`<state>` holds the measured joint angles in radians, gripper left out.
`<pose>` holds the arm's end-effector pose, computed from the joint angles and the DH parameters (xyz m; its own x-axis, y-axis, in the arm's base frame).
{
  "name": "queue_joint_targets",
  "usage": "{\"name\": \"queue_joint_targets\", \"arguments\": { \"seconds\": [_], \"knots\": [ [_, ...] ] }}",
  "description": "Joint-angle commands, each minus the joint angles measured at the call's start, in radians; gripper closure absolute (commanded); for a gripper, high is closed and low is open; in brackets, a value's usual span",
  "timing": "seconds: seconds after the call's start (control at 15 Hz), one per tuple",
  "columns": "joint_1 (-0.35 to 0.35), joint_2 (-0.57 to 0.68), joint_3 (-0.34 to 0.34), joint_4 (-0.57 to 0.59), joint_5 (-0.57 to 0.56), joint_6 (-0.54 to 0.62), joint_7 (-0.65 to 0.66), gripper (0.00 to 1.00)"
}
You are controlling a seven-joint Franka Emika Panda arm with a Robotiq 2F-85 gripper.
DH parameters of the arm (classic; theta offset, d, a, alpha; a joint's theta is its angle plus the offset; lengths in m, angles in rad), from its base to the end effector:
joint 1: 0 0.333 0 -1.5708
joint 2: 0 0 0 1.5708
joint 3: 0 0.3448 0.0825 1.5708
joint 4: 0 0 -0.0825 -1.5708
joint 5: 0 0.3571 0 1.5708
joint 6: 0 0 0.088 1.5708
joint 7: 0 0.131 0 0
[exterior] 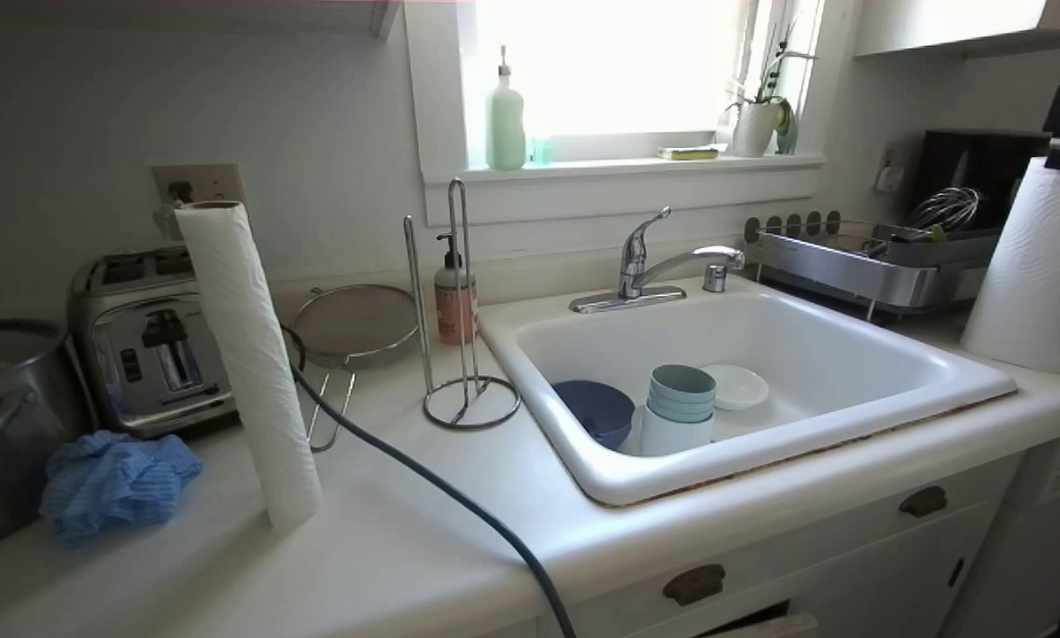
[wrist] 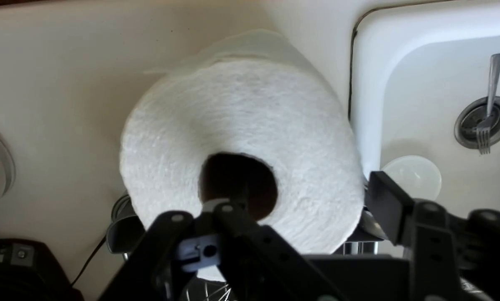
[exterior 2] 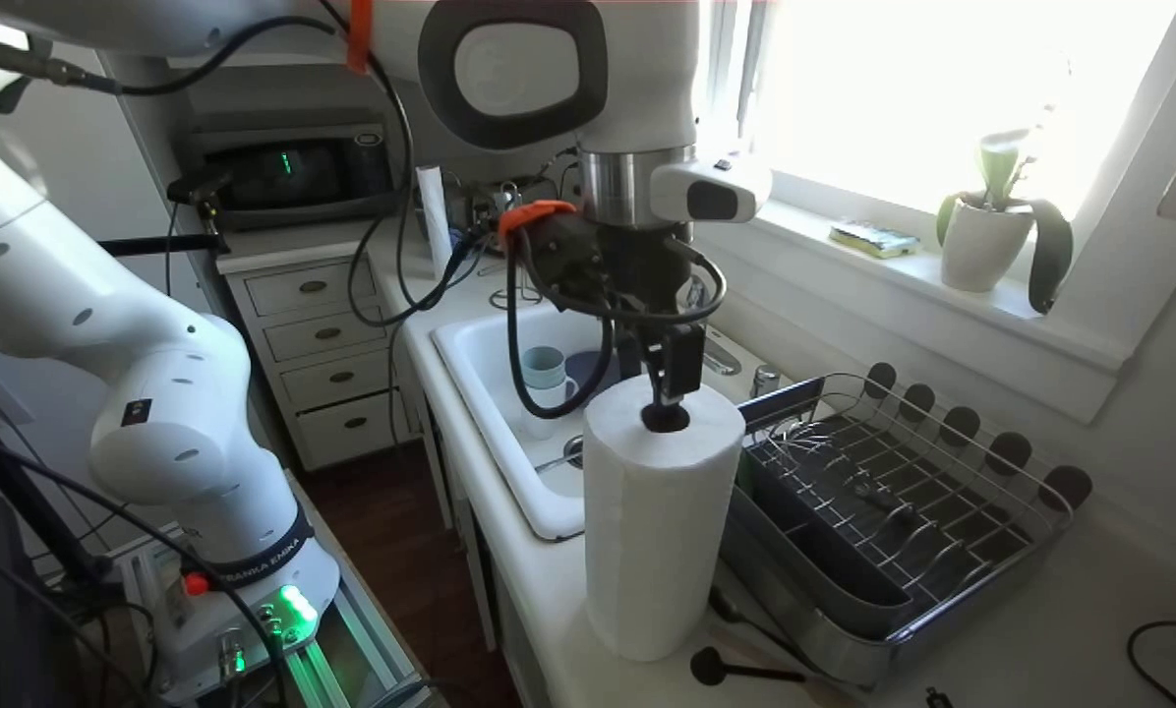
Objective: Put the paper towel to the right on the paper towel stand to the left
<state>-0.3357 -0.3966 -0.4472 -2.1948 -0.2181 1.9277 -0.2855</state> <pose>0.2699 -0.3294 0.5451 0.9159 -0.3932 0.0812 -0.3987 -0.9145 0.0686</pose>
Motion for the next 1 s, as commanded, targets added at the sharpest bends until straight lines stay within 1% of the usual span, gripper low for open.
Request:
{"name": "queue_joint_targets", "arguments": {
  "seconds": [0.0, 0.13, 0.2, 0.27, 0.33, 0.47, 0.53, 0.6, 0.67, 0.8, 0.87, 0.93],
  "knots": [
    [0.001, 0.011, -0.001, 0.017, 0.023, -0.011, -0.029, 0.41],
    [0.003, 0.009, 0.002, 0.017, 0.024, -0.014, -0.029, 0.4],
    [0.004, 0.008, 0.003, 0.017, 0.025, -0.015, -0.03, 0.47],
    [0.006, 0.007, 0.004, 0.017, 0.028, -0.019, -0.032, 0.44],
    [0.007, 0.007, 0.005, 0.017, 0.028, -0.018, -0.032, 0.48],
    [0.01, 0.005, 0.007, 0.015, 0.03, -0.018, -0.033, 0.53],
    [0.011, 0.005, 0.008, 0.016, 0.031, -0.019, -0.032, 0.62],
    [0.011, 0.007, 0.009, 0.018, 0.032, -0.025, -0.03, 0.64],
    [0.015, 0.005, 0.004, 0.02, 0.041, -0.028, -0.042, 0.72],
    [0.01, 0.003, 0.009, 0.032, 0.041, -0.042, -0.025, 0.95],
    [0.009, -0.003, 0.012, 0.039, 0.041, -0.052, -0.023, 0.98],
    [0.009, -0.009, 0.014, 0.045, 0.039, -0.061, -0.023, 0.97]
  ]
}}
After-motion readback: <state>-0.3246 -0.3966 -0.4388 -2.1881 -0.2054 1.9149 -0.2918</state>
